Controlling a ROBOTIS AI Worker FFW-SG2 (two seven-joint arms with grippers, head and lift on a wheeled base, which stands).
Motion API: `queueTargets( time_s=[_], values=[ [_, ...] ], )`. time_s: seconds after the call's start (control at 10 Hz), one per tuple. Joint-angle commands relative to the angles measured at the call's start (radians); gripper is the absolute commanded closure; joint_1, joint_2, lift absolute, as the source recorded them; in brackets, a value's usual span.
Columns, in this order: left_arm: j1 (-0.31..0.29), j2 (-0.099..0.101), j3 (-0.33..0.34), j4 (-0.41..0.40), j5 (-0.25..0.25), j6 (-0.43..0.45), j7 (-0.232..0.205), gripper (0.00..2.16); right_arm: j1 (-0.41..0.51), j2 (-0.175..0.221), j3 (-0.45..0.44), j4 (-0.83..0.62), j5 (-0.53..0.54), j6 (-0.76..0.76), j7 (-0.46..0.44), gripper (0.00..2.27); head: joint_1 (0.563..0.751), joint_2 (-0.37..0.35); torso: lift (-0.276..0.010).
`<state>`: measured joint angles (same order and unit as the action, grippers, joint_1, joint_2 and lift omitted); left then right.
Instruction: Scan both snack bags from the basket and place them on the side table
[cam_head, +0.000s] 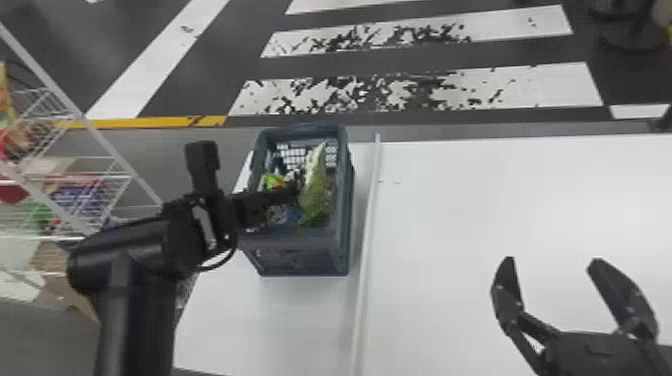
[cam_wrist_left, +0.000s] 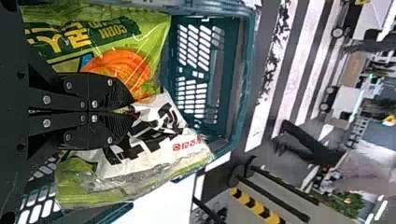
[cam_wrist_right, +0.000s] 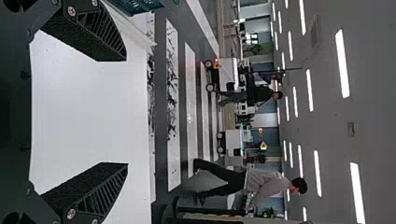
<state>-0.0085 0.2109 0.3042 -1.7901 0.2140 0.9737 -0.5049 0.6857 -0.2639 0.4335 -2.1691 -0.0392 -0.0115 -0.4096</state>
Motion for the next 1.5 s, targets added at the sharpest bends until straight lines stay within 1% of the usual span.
queueTargets(
  time_s=[0.0, 0.2, 0.3, 0.5, 0.6, 0.7, 0.8, 0.9, 1.0, 1.2, 1.3, 1.4],
  values=[
    [0.024, -0.004, 0.044, -0.046, 0.053, 0.001, -0.001, 2.14, -0.002, 0.002, 0.004, 0.0, 0.004, 0.002, 0.0, 0.12, 0.695, 0.277, -0.075],
    [0.062, -0.005, 0.088, -0.149, 0.131, 0.007, 0.003, 2.14, -0.002, 0.005, 0.008, 0.002, 0.015, 0.005, -0.002, 0.12, 0.695, 0.293, -0.075],
    [0.071, -0.008, 0.099, -0.201, 0.171, 0.026, 0.008, 2.14, -0.002, 0.006, 0.008, 0.002, 0.016, 0.005, -0.002, 0.12, 0.695, 0.297, -0.075],
    [0.084, -0.038, 0.099, -0.327, 0.196, 0.096, 0.028, 2.14, 0.0, 0.008, 0.016, 0.0, 0.028, 0.005, -0.005, 0.12, 0.695, 0.284, -0.075],
    [0.085, -0.061, 0.079, -0.367, 0.2, 0.121, 0.043, 2.14, 0.002, 0.008, 0.017, 0.0, 0.033, 0.005, -0.006, 0.12, 0.695, 0.272, -0.075],
    [0.082, -0.096, 0.067, -0.38, 0.234, 0.13, 0.051, 2.14, 0.005, 0.009, 0.021, -0.002, 0.042, 0.005, -0.009, 0.12, 0.695, 0.255, -0.075],
    [0.068, -0.139, 0.036, -0.385, 0.243, 0.13, 0.055, 2.14, 0.009, 0.009, 0.021, -0.005, 0.044, -0.001, -0.011, 0.12, 0.695, 0.241, -0.075],
    [0.05, -0.191, -0.013, -0.393, 0.239, 0.13, 0.055, 2.14, 0.015, 0.009, 0.021, -0.011, 0.053, -0.004, -0.014, 0.12, 0.695, 0.206, -0.075],
    [0.033, -0.213, -0.065, -0.393, 0.231, 0.13, 0.057, 2.14, 0.021, 0.009, 0.021, -0.015, 0.062, -0.008, -0.018, 0.12, 0.695, 0.165, -0.075],
    [0.012, -0.213, -0.171, -0.382, 0.206, 0.127, 0.071, 2.14, 0.028, 0.009, 0.019, -0.02, 0.079, -0.023, -0.043, 0.12, 0.695, 0.068, -0.075],
    [0.005, -0.213, -0.226, -0.35, 0.173, 0.124, 0.085, 2.14, 0.031, 0.009, 0.019, -0.02, 0.082, -0.038, -0.046, 0.12, 0.695, 0.03, -0.075],
    [-0.004, -0.213, -0.28, -0.292, 0.169, 0.118, 0.095, 2.14, 0.032, 0.009, 0.017, -0.02, 0.084, -0.044, -0.048, 0.12, 0.695, 0.011, -0.075]
  ],
)
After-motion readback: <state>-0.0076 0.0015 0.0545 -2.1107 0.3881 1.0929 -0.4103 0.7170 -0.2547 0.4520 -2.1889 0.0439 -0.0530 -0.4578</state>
